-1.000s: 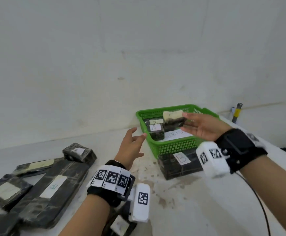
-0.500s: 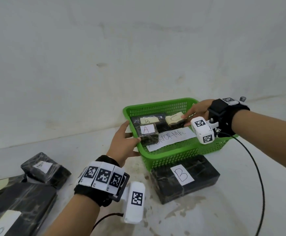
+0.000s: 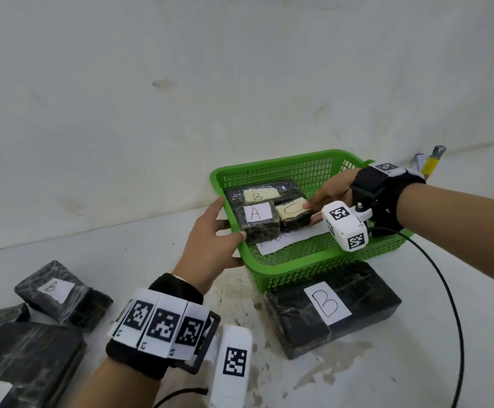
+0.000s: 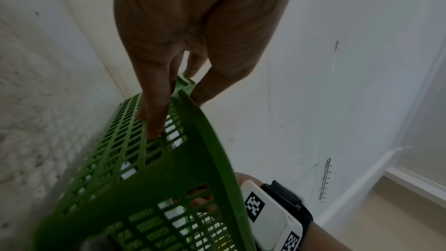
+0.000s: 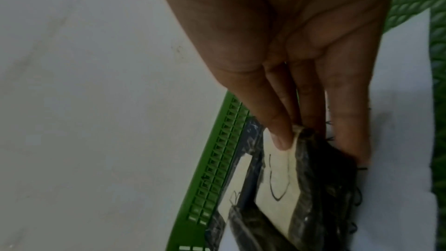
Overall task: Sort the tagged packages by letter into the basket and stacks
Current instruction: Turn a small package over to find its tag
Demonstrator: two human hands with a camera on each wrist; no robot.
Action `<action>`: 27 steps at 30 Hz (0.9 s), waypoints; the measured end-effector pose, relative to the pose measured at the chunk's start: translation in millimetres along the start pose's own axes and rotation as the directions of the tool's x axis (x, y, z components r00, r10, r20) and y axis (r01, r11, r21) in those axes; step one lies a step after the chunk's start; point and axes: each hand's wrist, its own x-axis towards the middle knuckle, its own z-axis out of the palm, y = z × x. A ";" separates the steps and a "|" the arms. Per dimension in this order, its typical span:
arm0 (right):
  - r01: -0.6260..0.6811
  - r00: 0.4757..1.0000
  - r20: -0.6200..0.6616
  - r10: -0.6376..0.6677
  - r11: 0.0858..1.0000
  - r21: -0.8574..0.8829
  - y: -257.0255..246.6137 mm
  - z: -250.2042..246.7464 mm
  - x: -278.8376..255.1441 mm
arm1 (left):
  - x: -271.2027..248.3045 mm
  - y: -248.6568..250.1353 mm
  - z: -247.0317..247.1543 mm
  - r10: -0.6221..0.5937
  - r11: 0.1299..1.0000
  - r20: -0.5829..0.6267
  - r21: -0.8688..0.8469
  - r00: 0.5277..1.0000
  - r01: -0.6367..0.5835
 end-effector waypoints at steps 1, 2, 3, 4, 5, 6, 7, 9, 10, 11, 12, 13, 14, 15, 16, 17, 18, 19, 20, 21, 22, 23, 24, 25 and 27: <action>-0.002 1.000 -0.018 0.001 0.999 -0.050 -0.8 0.2 1.7 | -0.3 -0.6 -0.1 0.001 1.000 0.002 -0.003 1.000 -0.001; -0.012 0.999 -0.032 0.009 0.995 -0.094 -0.8 -1.2 6.2 | -0.2 -1.1 -0.2 -0.001 1.000 0.001 -0.006 1.000 0.001; -0.042 0.998 -0.041 0.038 0.992 -0.123 0.3 0.2 7.7 | -0.5 -2.1 -0.1 -0.005 1.000 -0.003 -0.011 1.000 0.005; -0.057 0.998 -0.044 0.052 0.991 -0.123 1.8 -0.1 10.2 | -0.3 -2.5 -0.1 -0.006 1.000 -0.009 -0.014 1.000 0.005; -0.077 0.996 -0.042 0.072 0.990 -0.122 3.7 -0.2 11.9 | -0.4 -2.5 0.3 -0.006 1.000 -0.012 -0.017 1.000 0.006; -0.093 0.996 -0.019 0.092 0.989 -0.116 4.4 -1.3 15.4 | -0.6 -2.7 0.6 -0.006 1.000 -0.015 -0.018 1.000 0.006; -0.098 0.995 -0.012 0.097 0.989 -0.112 5.0 0.4 13.4 | -1.0 -2.5 1.0 -0.005 1.000 -0.016 -0.019 1.000 0.005; -0.104 0.995 -0.005 0.104 0.991 -0.079 5.3 0.4 14.4 | -1.2 -2.9 1.3 -0.009 1.000 -0.023 -0.024 1.000 0.009; -0.093 0.996 -0.007 0.093 0.994 -0.052 5.8 -2.0 18.3 | -1.2 -3.2 1.3 -0.015 1.000 -0.026 -0.027 1.000 0.014; -0.092 0.996 -0.016 0.091 0.995 -0.039 5.3 -3.2 20.5 | -1.4 -3.4 1.2 -0.021 0.999 -0.031 -0.030 0.999 0.020; -0.081 0.997 -0.014 0.080 0.996 -0.041 5.3 -4.2 22.4 | -1.1 -3.7 1.2 -0.025 0.999 -0.038 -0.035 0.999 0.024; -0.076 0.997 -0.016 0.075 0.995 -0.062 5.7 -3.4 20.1 | -1.6 -3.6 1.2 -0.029 0.999 -0.043 -0.042 0.999 0.027; -0.062 0.998 -0.013 0.061 0.995 -0.072 5.7 -4.8 19.6 | -1.5 -4.1 1.7 -0.034 0.998 -0.047 -0.051 0.998 0.031; -0.033 0.999 -0.027 0.031 0.995 -0.093 5.7 -6.0 16.1 | -1.8 -4.7 2.5 -0.038 0.997 -0.052 -0.064 0.998 0.034; 0.018 0.998 -0.059 -0.023 0.995 -0.095 6.5 -8.8 13.3 | -3.2 -5.0 3.4 -0.038 0.996 -0.060 -0.078 0.997 0.034; 0.059 0.992 -0.102 -0.068 0.994 -0.090 8.0 -12.6 10.3 | -4.4 -5.7 4.9 -0.043 0.995 -0.073 -0.090 0.996 0.036; 0.084 0.985 -0.146 -0.095 0.993 -0.080 7.5 -16.5 6.7 | -5.9 -5.1 5.0 -0.047 0.995 -0.088 -0.097 0.995 0.038; 0.082 0.981 -0.168 -0.093 0.994 -0.069 6.9 -18.7 0.8 | -6.0 -5.7 6.5 -0.058 0.993 -0.099 -0.104 0.993 0.048; 0.074 0.980 -0.181 -0.087 0.994 -0.075 4.7 -18.4 -6.6 | -6.3 -5.6 7.4 -0.072 0.992 -0.109 -0.112 0.991 0.060; 0.065 0.977 -0.195 -0.081 0.994 -0.089 1.0 -15.7 -15.4 | -6.6 -4.7 7.4 -0.084 0.991 -0.120 -0.113 0.989 0.071; 0.070 0.975 -0.201 -0.089 0.993 -0.097 -1.7 -11.4 -25.5 | -5.8 -3.8 7.7 -0.097 0.991 -0.127 -0.110 0.987 0.083; 0.092 0.972 -0.206 -0.110 0.991 -0.096 -5.2 -5.7 -36.4 | -7.2 -0.9 7.3 -0.107 0.991 -0.137 -0.097 0.985 0.095; 0.119 0.968 -0.210 -0.137 0.988 -0.094 -8.6 1.9 -46.5 | -7.7 2.3 7.5 -0.114 0.992 -0.149 -0.076 0.982 0.104; 0.151 0.963 -0.213 -0.163 0.986 -0.073 -11.3 10.0 -57.5 | -9.5 5.5 6.6 -0.119 0.993 -0.164 -0.045 0.979 0.113; 0.240 0.944 -0.229 -0.236 0.971 -0.012 -13.1 27.1 -79.6 | -20.0 13.3 2.8 -0.108 0.993 -0.204 0.021 0.973 0.114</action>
